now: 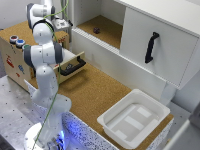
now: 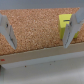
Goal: Go push the pink block into the drawer
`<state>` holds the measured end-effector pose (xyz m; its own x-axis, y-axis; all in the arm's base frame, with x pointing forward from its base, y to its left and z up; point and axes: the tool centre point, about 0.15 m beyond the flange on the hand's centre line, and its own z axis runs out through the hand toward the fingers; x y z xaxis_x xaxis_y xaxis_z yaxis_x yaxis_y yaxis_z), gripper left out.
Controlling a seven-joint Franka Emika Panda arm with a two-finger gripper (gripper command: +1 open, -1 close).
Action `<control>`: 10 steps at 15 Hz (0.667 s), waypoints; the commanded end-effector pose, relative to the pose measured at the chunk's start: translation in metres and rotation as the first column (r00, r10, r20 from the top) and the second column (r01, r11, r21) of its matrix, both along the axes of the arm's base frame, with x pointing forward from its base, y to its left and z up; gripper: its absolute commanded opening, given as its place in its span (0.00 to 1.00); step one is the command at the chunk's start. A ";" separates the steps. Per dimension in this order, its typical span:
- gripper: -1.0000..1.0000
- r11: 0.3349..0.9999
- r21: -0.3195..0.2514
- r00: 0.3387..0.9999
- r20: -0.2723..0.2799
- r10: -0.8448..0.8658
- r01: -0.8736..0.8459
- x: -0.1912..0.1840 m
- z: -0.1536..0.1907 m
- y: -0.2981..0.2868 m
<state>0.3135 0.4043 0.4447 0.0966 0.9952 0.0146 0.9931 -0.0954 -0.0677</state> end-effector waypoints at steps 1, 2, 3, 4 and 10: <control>1.00 0.994 0.108 1.000 0.016 0.009 -0.011 -0.005 -0.007 -0.014; 1.00 0.994 0.108 1.000 0.016 0.009 -0.011 -0.005 -0.007 -0.014; 1.00 0.994 0.108 1.000 0.016 0.009 -0.011 -0.005 -0.007 -0.014; 1.00 0.994 0.108 1.000 0.016 0.009 -0.011 -0.005 -0.007 -0.014; 1.00 0.996 -0.036 0.994 0.067 0.082 -0.080 0.025 0.030 0.030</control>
